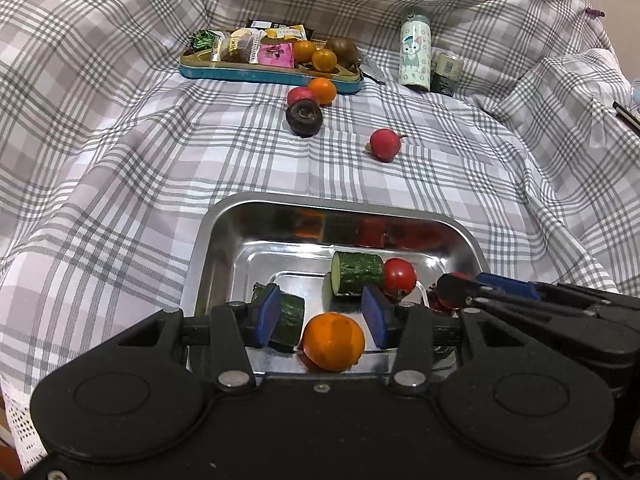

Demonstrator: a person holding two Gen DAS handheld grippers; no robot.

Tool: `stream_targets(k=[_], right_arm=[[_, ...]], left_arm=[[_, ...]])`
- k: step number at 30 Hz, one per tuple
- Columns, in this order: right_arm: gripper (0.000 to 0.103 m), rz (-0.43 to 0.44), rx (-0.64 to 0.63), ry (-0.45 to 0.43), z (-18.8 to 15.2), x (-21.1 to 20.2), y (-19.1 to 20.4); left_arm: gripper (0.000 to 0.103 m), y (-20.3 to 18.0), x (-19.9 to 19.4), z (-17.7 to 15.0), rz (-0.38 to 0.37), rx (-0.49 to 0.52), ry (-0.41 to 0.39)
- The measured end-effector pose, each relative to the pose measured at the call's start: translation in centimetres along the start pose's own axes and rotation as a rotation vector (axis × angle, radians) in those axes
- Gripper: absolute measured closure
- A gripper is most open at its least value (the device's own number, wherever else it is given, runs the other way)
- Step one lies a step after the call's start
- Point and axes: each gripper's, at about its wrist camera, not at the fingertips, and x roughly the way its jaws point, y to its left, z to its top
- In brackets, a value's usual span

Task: Organize fruits
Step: 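Open the right tool to drop the tomato while the left tool releases the tangerine in the tray, then reach the right tool to a red radish while the left tool reaches a dark purple fruit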

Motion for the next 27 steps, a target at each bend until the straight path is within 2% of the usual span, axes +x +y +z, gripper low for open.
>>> stream_targets(k=[13,27], right_arm=[[0.067,-0.008,-0.041,-0.034,1.8,1.0,0.0],[0.067,-0.043,-0.081,-0.084,7.1,5.2,-0.5]], left_arm=[[0.050,0.2,0.4,3.1,0.032,0.048,-0.073],[0.050,0.3,3.9,8.9,0.070,0.127,-0.160]])
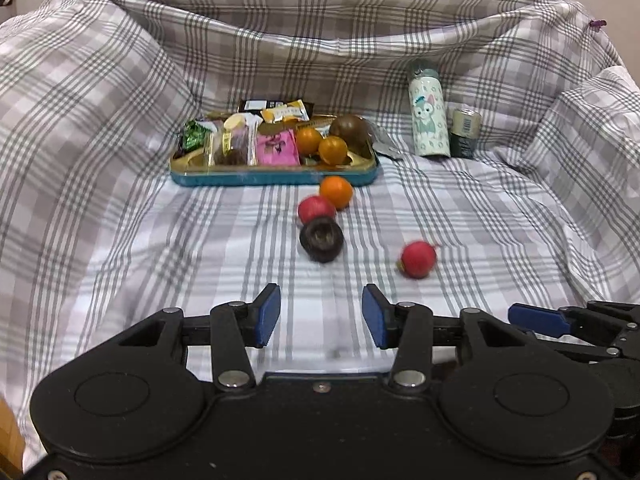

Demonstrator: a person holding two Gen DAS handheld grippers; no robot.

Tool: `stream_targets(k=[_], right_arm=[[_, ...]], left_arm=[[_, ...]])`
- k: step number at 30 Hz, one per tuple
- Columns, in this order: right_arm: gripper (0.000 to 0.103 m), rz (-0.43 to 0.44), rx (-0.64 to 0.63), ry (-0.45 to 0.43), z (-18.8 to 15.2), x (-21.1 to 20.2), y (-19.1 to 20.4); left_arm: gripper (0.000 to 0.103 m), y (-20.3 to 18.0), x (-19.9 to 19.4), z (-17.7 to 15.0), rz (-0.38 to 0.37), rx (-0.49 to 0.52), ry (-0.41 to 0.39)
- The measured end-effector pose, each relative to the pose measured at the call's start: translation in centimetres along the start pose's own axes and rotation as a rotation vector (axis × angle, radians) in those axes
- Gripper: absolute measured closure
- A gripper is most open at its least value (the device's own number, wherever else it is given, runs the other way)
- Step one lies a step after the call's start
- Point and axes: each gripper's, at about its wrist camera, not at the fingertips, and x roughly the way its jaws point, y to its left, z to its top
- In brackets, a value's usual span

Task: Organize fruits
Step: 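Reach the right tool to a red radish while the left tool reaches a dark purple fruit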

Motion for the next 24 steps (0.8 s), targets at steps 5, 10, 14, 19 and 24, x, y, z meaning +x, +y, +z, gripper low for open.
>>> stream_targets(k=[5,10,14,19,24], right_arm=[[0.067,0.002,0.000,-0.012,1.6,2.1,-0.8],[0.067,0.003,-0.001,-0.027,3.0,4.2,-1.3],[0.067,0.005,-0.010,-0.039,3.8,5.4,-1.4],[0.067,0.015,-0.010,-0.046,3.9,6.3,-1.5],[0.067,0.021,-0.008,-0.049,3.4,6.6,-1.6]], left_arm=[[0.050,0.4,2.7,1.4,0.001,0.002,0.006],[0.050,0.4,5.0,2.1,0.006,0.015,0.009],[0.050,0.4,6.4,2.5,-0.001,0.021,0.006],[0.050,0.3,7.9,2.8,-0.012,0.020,0.011],[0.050,0.4,9.1,3.0,-0.007,0.017,0.017]])
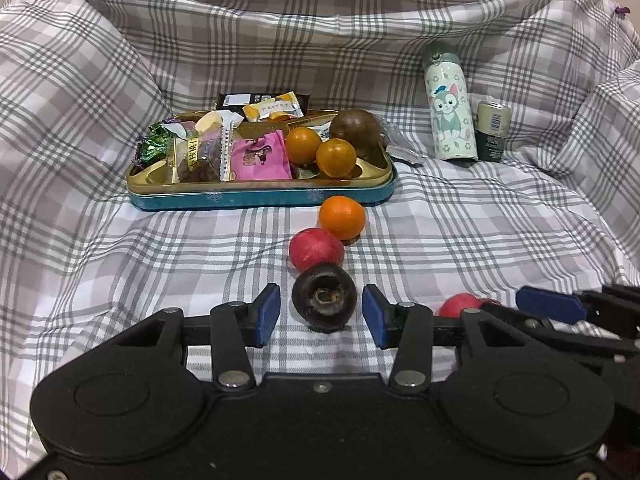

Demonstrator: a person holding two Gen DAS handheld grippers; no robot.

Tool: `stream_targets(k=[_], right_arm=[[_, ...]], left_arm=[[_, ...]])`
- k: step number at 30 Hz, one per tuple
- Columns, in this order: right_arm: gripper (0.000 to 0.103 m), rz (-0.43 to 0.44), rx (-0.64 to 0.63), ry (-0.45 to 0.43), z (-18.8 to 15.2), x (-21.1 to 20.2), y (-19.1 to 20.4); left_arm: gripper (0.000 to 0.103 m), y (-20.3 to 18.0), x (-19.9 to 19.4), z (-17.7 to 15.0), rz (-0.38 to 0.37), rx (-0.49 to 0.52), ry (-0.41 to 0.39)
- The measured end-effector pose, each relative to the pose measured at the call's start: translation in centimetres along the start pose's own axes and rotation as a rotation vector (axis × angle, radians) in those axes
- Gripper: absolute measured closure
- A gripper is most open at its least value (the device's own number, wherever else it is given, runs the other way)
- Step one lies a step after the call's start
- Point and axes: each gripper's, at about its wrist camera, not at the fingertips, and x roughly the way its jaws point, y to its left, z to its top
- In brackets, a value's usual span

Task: Organize fruits
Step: 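Reach the right tool to a red radish while the left tool reaches a dark purple fruit, then close the right tool on the red radish while the left tool grasps the dark purple fruit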

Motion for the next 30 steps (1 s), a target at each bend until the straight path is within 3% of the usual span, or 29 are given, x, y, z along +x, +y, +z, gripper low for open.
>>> stream_targets(k=[14,18,20,25,30], right_arm=[[0.067,0.016,0.020,-0.001,-0.1,0.3,-0.3],[0.067,0.014,0.022,-0.005,-0.2,0.2,-0.4],[0.067,0.015,0.023,-0.006,-0.2,0.2,-0.4],[0.067,0.016,0.023,-0.006,-0.2,0.2,-0.4],[0.067,0.013,0.021,-0.008,-0.2,0.2,-0.3]], left_arm=[[0.050,1.2,2.4,2.8,0.032,-0.067,0.014],[0.050,1.5,3.4,3.3,0.042,-0.082,0.056],[0.049,1.4,3.8,3.1,0.048,-0.066,0.082],[0.049,0.8,2.7,2.3,0.074,0.005,0.041],[0.050,0.5,2.3,0.6,0.030,0.031,0.111]])
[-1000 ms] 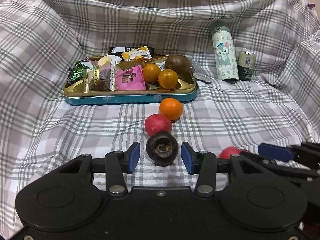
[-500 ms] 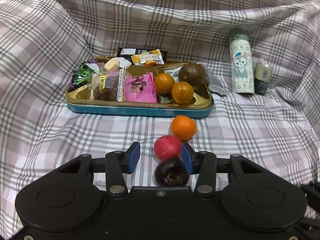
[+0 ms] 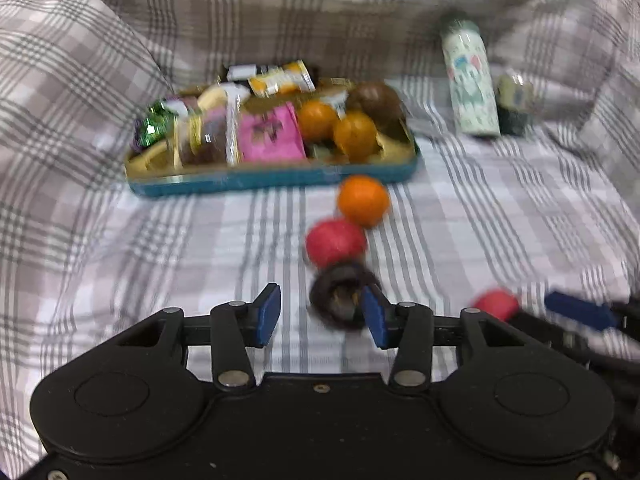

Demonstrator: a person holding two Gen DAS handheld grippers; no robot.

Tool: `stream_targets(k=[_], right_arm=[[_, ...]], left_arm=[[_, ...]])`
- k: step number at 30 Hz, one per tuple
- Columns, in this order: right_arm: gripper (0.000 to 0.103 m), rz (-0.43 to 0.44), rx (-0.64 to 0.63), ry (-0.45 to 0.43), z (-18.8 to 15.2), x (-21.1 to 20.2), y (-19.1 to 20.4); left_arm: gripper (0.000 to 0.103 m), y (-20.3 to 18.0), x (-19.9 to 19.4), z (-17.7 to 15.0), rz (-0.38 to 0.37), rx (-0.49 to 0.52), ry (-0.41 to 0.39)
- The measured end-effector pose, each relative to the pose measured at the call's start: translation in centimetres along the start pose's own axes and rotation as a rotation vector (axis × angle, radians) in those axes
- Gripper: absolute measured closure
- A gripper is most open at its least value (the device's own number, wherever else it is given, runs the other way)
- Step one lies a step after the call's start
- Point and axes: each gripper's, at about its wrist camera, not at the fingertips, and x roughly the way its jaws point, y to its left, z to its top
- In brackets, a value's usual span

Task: Organize fruits
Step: 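Close the right tool on the red radish while the left tool grasps the dark purple fruit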

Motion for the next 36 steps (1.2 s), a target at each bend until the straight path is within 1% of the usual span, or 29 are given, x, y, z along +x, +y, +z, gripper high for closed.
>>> stream_targets(k=[2,6,10,15,18,22,26,27,30,36], right_arm=[[0.067,0.002,0.001,0.001,0.0,0.0,0.0],[0.066,0.021,0.004,0.008,0.0,0.1,0.1],[0.063,0.033,-0.005,0.012,0.0,0.2,0.5],[0.063,0.042,-0.023,0.008,-0.1,0.5,0.9],[0.062,0.050,-0.012,0.019,0.1,0.9,1.0],[0.062,0.053,0.017,0.054,0.1,2.0,1.1],[0.063,0.066,0.061,0.087,0.1,2.8,0.7],[0.065,0.071,0.069,0.086,0.1,2.8,0.6],[0.065,0.066,0.067,0.077,0.0,2.6,0.6],[0.065,0.002,0.026,0.014,0.0,1.5,0.6]], left_arm=[[0.050,-0.2,-0.2,-1.0,0.010,0.013,0.004],[0.050,-0.3,-0.7,-2.4,0.000,0.025,0.000],[0.050,-0.4,-1.1,-2.5,-0.008,0.028,-0.024],[0.050,0.4,-1.0,-2.6,-0.032,-0.033,-0.049],[0.050,1.2,-1.1,-2.6,-0.031,-0.078,-0.066],[0.050,1.9,-1.1,-2.6,-0.034,-0.127,-0.073],[0.050,2.1,-1.1,-2.6,-0.038,-0.139,-0.076],[0.050,2.0,-1.2,-2.6,-0.039,-0.135,-0.079],[0.050,1.7,-1.4,-2.8,-0.040,-0.117,-0.093],[0.050,1.0,-1.7,-2.9,-0.042,-0.078,-0.107]])
